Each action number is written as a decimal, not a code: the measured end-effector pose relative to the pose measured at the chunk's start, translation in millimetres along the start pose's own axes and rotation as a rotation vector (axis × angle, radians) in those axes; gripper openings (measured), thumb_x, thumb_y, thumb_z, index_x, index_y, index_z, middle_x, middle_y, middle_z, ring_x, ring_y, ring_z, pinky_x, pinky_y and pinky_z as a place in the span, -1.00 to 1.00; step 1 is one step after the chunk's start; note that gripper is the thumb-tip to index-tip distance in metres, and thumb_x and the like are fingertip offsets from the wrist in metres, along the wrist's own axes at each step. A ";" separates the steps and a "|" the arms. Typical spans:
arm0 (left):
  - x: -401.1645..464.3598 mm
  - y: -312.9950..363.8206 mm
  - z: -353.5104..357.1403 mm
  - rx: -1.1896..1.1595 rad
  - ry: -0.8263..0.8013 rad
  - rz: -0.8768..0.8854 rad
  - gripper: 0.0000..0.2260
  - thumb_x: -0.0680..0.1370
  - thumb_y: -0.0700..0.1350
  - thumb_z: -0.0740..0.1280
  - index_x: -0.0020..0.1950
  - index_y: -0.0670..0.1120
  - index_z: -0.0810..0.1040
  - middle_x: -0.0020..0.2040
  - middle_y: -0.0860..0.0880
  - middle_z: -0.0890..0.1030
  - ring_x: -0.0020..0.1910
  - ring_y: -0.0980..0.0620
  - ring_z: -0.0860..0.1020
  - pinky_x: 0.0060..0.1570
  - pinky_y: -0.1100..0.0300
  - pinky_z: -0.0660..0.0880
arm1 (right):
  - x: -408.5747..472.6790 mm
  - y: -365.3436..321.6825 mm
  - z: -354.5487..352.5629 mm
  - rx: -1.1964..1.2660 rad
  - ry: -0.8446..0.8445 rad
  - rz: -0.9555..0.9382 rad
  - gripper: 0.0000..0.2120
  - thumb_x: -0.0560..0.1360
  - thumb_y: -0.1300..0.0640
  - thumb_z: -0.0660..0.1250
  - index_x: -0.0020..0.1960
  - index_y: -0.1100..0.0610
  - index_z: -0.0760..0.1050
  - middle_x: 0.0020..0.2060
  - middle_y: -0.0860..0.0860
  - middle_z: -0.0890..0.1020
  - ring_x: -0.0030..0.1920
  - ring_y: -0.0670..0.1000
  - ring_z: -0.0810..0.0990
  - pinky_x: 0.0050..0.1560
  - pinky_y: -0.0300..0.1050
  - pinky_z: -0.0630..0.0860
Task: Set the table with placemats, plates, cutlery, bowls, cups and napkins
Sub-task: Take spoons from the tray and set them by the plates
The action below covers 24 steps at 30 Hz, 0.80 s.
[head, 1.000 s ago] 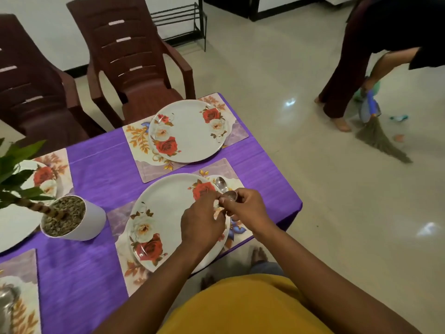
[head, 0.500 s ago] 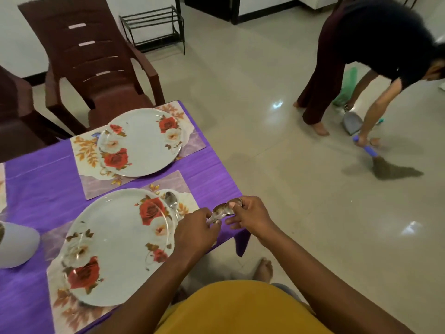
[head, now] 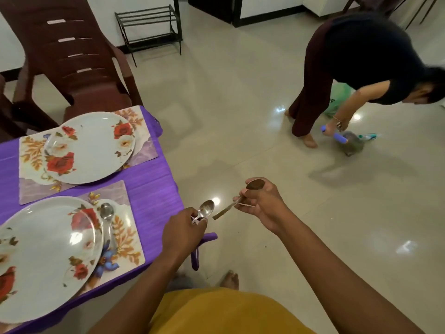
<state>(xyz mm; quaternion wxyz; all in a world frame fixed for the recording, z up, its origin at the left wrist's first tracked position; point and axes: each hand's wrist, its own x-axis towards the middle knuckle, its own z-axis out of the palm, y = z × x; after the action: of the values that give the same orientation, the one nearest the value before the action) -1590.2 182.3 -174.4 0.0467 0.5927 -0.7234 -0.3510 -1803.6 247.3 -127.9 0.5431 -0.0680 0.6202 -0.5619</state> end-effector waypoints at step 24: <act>168.6 107.9 50.5 -0.191 -0.037 -0.036 -0.83 0.54 -0.02 0.45 -0.25 0.09 0.60 -0.33 0.09 0.61 -0.30 0.12 0.57 -0.31 0.16 0.41 | 155.3 -109.2 -50.0 -0.542 -0.041 0.262 -0.87 0.65 0.23 0.22 0.18 0.22 0.47 -0.10 0.11 0.77 -0.32 0.00 0.58 -0.38 -0.18 0.38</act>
<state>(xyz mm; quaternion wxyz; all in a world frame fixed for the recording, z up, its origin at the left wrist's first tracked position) -1753.0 60.6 -210.3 0.0833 0.5919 -0.6766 -0.4301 -1960.9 131.4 -147.6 0.5855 -0.1409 0.7399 -0.2997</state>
